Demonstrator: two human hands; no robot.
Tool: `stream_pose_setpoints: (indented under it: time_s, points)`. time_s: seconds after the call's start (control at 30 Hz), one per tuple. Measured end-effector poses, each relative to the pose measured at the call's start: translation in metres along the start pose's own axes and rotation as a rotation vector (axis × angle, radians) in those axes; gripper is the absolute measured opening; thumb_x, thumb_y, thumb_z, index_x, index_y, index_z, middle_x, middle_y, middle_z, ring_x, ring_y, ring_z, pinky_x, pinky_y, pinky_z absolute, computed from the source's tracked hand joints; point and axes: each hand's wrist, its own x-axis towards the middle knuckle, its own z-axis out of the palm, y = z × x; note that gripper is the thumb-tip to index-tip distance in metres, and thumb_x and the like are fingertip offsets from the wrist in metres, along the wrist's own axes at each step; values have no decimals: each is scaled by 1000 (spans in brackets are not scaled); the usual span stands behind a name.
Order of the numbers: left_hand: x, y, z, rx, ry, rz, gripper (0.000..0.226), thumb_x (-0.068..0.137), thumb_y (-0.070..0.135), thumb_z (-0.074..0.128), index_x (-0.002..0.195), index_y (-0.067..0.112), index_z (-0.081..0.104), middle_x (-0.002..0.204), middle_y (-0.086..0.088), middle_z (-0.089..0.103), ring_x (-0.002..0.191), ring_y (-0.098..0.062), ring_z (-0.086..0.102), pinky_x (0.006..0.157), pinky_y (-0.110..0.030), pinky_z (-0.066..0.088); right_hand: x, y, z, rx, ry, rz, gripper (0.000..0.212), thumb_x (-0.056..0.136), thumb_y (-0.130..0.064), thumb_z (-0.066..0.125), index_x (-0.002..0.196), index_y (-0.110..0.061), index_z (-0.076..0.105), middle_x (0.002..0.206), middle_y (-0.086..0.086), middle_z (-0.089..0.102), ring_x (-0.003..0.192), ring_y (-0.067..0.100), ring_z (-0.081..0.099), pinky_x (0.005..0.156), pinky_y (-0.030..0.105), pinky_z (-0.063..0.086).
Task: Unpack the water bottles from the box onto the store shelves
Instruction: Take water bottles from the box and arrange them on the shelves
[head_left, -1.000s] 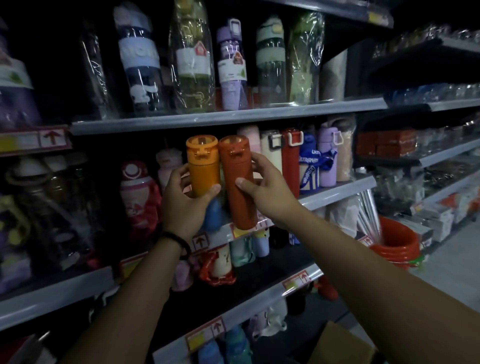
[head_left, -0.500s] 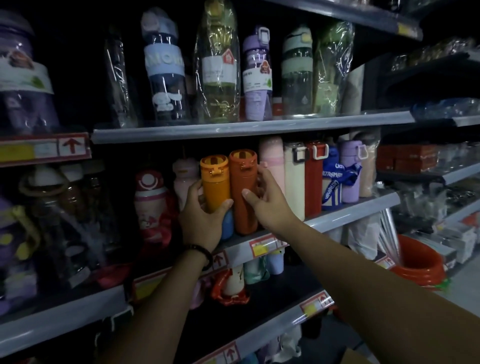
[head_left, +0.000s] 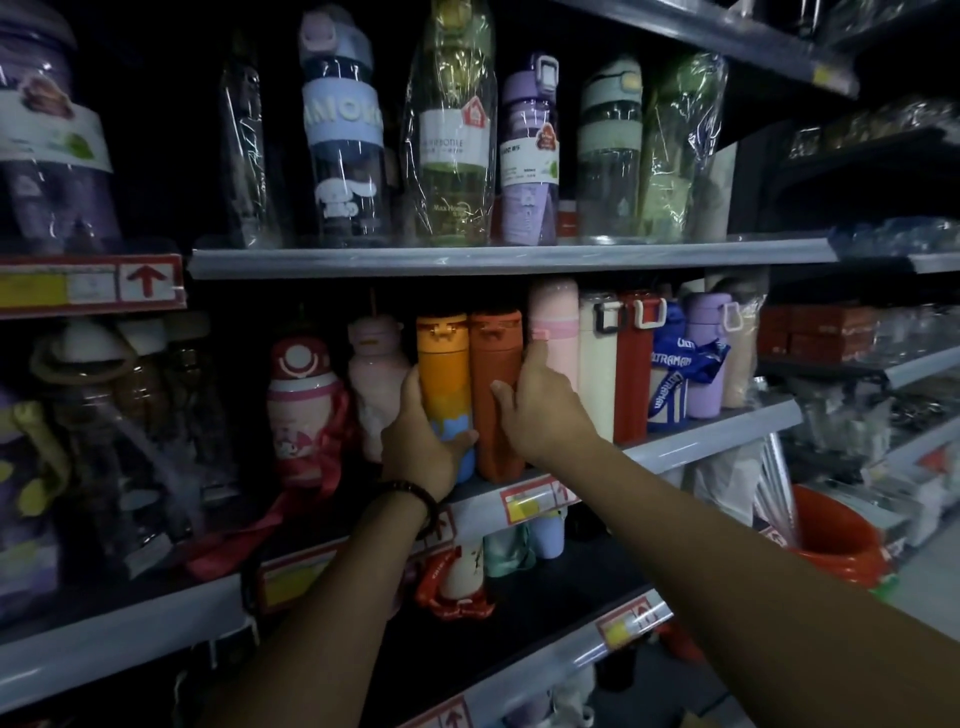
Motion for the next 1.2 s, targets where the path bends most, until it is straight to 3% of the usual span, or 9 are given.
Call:
stream_pose_setpoints:
  time_s: [0.13, 0.47, 0.6, 0.7, 0.8, 0.9, 1.07, 1.13, 1.2]
  points:
    - [-2, 3, 2, -53, -2, -20, 105, 75, 12, 92, 159, 29, 32, 139, 3, 62, 115, -10, 59, 102, -32, 50, -8, 2, -8, -146, 91, 12, 40, 102, -39, 60, 130, -13, 49, 111, 19, 67, 101, 42, 65, 79, 43, 51]
    - [-14, 12, 7, 3, 37, -59, 108, 73, 17, 93, 160, 28, 31, 140, -3, 63, 120, -24, 63, 95, -28, 47, -39, 37, -8, 80, 45, 154, 30, 96, -32, 69, 121, -19, 58, 99, 0, 70, 90, 21, 68, 84, 38, 59]
    - [-23, 14, 10, 72, 76, -99, 115, 69, 30, 93, 161, 32, 23, 144, -12, 53, 125, -33, 59, 103, -46, 53, -53, 54, -19, 208, 4, 211, 20, 94, -32, 73, 106, -21, 63, 90, 2, 73, 77, 16, 69, 63, 24, 52]
    - [-46, 34, 16, 152, 203, -125, 96, 73, 28, 88, 152, 20, 35, 142, -19, 45, 128, -41, 45, 105, -50, 47, -63, 67, -29, 361, -45, 283, 22, 89, -32, 81, 100, -18, 68, 85, 6, 76, 75, 19, 72, 58, 18, 51]
    - [-73, 59, 28, 143, 296, 13, 64, 77, 12, 82, 132, 12, 50, 130, -17, 47, 120, -35, 45, 102, -43, 43, -72, 77, -41, 555, -76, 364, 22, 86, -28, 85, 98, -13, 73, 90, 15, 79, 76, 24, 73, 66, 33, 57]
    - [-94, 78, 51, -27, 168, 44, 46, 82, 0, 73, 118, 20, 53, 122, -7, 52, 96, -20, 58, 85, -15, 47, -85, 87, -58, 671, -65, 391, 18, 91, -20, 80, 100, -5, 74, 92, 18, 79, 75, 24, 70, 56, 25, 54]
    - [-134, 96, 106, -226, -216, -91, 35, 89, 6, 70, 108, 28, 53, 103, 3, 62, 88, -13, 66, 81, -35, 57, -117, 125, -93, 688, -71, 408, 18, 92, -12, 75, 102, 3, 73, 87, 21, 77, 77, 26, 70, 70, 37, 57]
    - [-153, 102, 132, -266, -328, -147, 29, 89, 14, 72, 108, 27, 54, 104, 1, 65, 92, -18, 68, 84, -41, 59, -133, 152, -106, 620, -87, 409, 14, 92, -12, 75, 98, 0, 75, 80, 10, 76, 76, 20, 71, 69, 30, 56]
    - [-170, 105, 158, -255, -417, -180, 30, 90, 16, 73, 113, 20, 54, 107, 0, 64, 94, -15, 65, 83, -32, 58, -151, 176, -121, 573, -96, 471, 14, 92, -17, 76, 102, -7, 74, 79, 5, 74, 72, 17, 70, 59, 25, 53]
